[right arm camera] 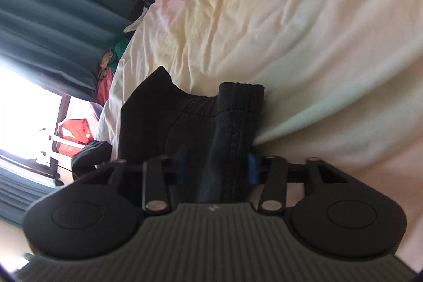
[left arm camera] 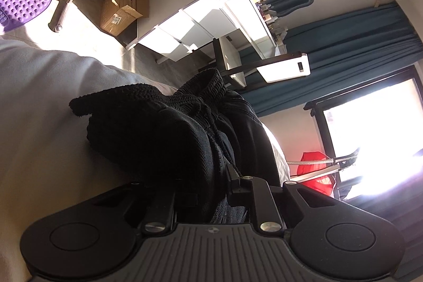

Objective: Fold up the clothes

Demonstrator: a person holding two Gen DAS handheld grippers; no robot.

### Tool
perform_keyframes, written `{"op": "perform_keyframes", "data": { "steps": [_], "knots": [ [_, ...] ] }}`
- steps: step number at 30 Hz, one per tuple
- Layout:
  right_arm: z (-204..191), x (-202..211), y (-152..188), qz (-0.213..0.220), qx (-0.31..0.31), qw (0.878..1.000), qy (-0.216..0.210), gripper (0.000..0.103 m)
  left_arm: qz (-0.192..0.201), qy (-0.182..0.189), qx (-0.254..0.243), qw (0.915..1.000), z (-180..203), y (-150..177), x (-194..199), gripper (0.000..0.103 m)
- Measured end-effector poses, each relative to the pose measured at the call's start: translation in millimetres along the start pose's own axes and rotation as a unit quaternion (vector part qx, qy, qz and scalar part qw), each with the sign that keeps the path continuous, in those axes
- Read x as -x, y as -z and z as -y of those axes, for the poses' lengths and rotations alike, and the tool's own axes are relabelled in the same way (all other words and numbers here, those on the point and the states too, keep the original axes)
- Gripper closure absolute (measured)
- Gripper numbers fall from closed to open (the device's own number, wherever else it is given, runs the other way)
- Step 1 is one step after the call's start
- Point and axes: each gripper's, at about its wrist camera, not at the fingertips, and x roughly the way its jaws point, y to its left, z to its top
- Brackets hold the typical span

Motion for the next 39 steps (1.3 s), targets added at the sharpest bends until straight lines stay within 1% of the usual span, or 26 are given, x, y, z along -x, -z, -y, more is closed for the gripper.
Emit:
{"op": "perform_keyframes", "data": {
  "steps": [2, 4, 6, 7, 10, 12, 13, 15, 17, 19, 21, 24, 27, 28, 30, 31, 33, 34, 35, 36, 37, 38, 39],
  "knots": [
    [-2, 4, -1, 0.015, 0.01, 1.0, 0.002, 0.095, 0.002, -0.002, -0.004, 1.0, 1, 2, 1, 0.084],
    [2, 17, -2, 0.035, -0.023, 0.999, -0.017, 0.095, 0.003, -0.003, -0.006, 1.0, 3, 4, 1, 0.084],
    [6, 40, -3, 0.07, -0.07, 0.995, -0.022, 0.095, 0.004, -0.003, -0.009, 0.9999, 5, 6, 2, 0.084],
    [6, 52, -3, 0.091, -0.072, 0.993, -0.023, 0.095, 0.004, -0.003, -0.009, 0.9999, 5, 6, 2, 0.084],
    [1, 87, -3, 0.155, -0.058, 0.986, -0.017, 0.096, -0.016, 0.007, -0.004, 0.9998, 5, 3, 4, 0.087],
    [-2, 99, -4, 0.172, -0.022, 0.985, 0.01, 0.096, -0.037, 0.01, -0.006, 0.9992, 7, -3, 7, 0.089],
    [0, 102, -4, 0.17, -0.009, 0.985, 0.024, 0.096, -0.048, 0.012, -0.007, 0.9987, 8, -5, 9, 0.089],
    [13, 104, -3, 0.157, -0.006, 0.986, 0.05, 0.096, -0.073, 0.008, 0.0, 0.9973, 7, -15, 16, 0.09],
    [30, 106, -5, 0.143, -0.031, 0.987, 0.061, 0.096, -0.096, -0.001, -0.003, 0.9954, 9, -26, 26, 0.091],
    [42, 109, -8, 0.137, -0.051, 0.987, 0.063, 0.096, -0.112, -0.011, -0.015, 0.9935, 9, -36, 37, 0.091],
    [46, 109, -8, 0.135, -0.044, 0.987, 0.078, 0.096, -0.127, -0.025, -0.027, 0.9912, 7, -46, 47, 0.091],
    [51, 102, -9, 0.121, -0.027, 0.987, 0.106, 0.096, -0.16, -0.062, -0.049, 0.9839, -12, -53, 44, 0.091],
    [61, 86, -7, 0.082, -0.021, 0.986, 0.142, 0.096, -0.181, -0.082, -0.083, 0.9765, -16, -54, 39, 0.089],
    [63, 83, -5, 0.076, -0.02, 0.986, 0.147, 0.095, -0.188, -0.089, -0.095, 0.9736, -17, -55, 37, 0.088],
    [60, 82, -3, 0.074, -0.005, 0.985, 0.153, 0.095, -0.201, -0.102, -0.118, 0.9671, -20, -55, 34, 0.081],
    [55, 82, -2, 0.072, 0.006, 0.985, 0.158, 0.093, -0.207, -0.108, -0.131, 0.9634, -21, -55, 33, 0.079],
    [43, 83, 0, 0.064, 0.034, 0.983, 0.169, 0.093, -0.21, -0.113, -0.185, 0.9532, -6, -50, 38, 0.073],
    [35, 84, 1, 0.06, 0.055, 0.981, 0.174, 0.092, -0.212, -0.115, -0.212, 0.947, 1, -47, 41, 0.068],
    [27, 85, 3, 0.056, 0.076, 0.979, 0.181, 0.091, -0.212, -0.117, -0.238, 0.9406, 8, -44, 44, 0.054],
    [19, 88, 5, 0.061, 0.094, 0.977, 0.182, 0.09, -0.204, -0.115, -0.26, 0.937, 13, -39, 50, 0.04],
    [11, 92, 7, 0.069, 0.11, 0.975, 0.182, 0.087, -0.196, -0.113, -0.281, 0.9328, 18, -35, 57, 0.034],
    [3, 96, 8, 0.077, 0.126, 0.972, 0.182, 0.077, -0.187, -0.112, -0.301, 0.9283, 23, -30, 63, 0.024],
    [-5, 99, 10, 0.085, 0.142, 0.969, 0.181, 0.068, -0.179, -0.11, -0.322, 0.9232, 27, -26, 69, 0.018]
  ]
}}
